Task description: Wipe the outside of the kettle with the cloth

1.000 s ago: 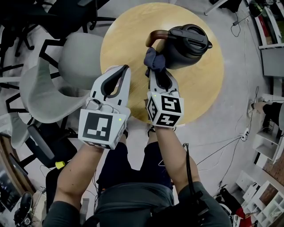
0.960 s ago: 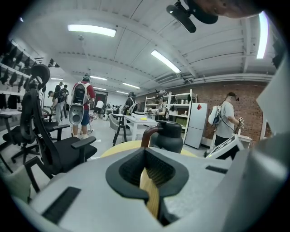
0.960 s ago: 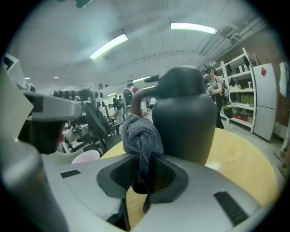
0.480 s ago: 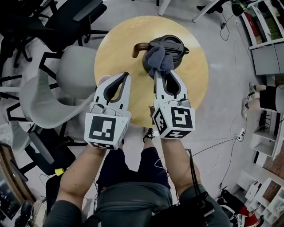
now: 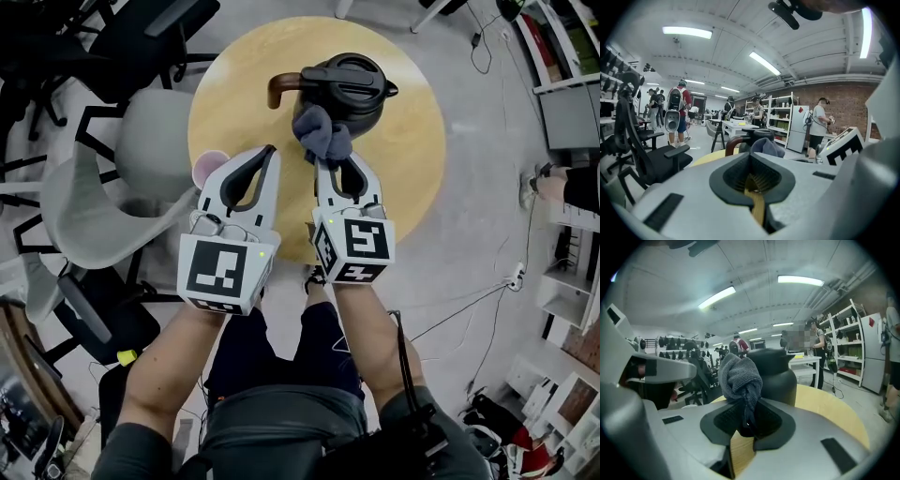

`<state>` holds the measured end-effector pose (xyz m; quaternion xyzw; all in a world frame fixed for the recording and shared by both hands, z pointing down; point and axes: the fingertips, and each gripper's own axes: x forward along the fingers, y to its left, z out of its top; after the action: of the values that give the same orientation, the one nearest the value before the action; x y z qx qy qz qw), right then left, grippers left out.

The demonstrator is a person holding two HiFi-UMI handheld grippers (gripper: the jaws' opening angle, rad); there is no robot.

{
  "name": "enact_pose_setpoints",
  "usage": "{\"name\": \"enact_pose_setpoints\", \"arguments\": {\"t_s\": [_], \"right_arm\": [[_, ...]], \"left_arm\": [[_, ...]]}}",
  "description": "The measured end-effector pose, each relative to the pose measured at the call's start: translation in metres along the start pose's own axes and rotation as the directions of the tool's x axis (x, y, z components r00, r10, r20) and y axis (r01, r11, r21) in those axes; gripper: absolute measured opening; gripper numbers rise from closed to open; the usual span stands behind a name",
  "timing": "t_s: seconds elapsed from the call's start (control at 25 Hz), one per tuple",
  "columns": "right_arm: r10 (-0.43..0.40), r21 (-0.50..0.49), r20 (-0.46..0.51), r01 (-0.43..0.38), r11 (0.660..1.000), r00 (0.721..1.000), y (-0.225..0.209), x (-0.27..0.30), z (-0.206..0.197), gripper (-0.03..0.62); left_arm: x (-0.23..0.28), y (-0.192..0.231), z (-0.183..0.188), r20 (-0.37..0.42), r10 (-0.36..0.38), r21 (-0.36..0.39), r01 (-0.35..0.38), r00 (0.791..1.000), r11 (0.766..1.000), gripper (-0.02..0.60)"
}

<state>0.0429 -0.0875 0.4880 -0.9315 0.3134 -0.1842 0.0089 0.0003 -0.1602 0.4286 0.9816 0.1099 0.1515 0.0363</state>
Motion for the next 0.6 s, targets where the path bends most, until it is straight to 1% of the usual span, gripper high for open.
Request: {"name": "enact_pose_setpoints", "arguments": {"t_s": [0.28,0.48,0.6], "right_arm": [[-0.007,0.017,-0.102,0.008,1.0,0.995,-0.014,0.019,-0.059,0.086],[-0.01,0.028,-0.154,0.015,0.999,0.988,-0.023,0.025,-0.086,0.086],[0.004,0.05,-0.178,0.005,0.999,0.984,-0.024,0.027,-0.096,0.086]], "left_arm": [[0.007,-0.009,-0.025,-0.04,-0.006,0.004,0.006,0.999,1.0,0.009],[0.006,-0.01,-0.037,-0.062,0.0,0.007,0.001,0.998,1.0,0.009],[0.004,-0.01,-0.04,-0.065,0.0,0.004,0.001,0.998,1.0,0.009]]}}
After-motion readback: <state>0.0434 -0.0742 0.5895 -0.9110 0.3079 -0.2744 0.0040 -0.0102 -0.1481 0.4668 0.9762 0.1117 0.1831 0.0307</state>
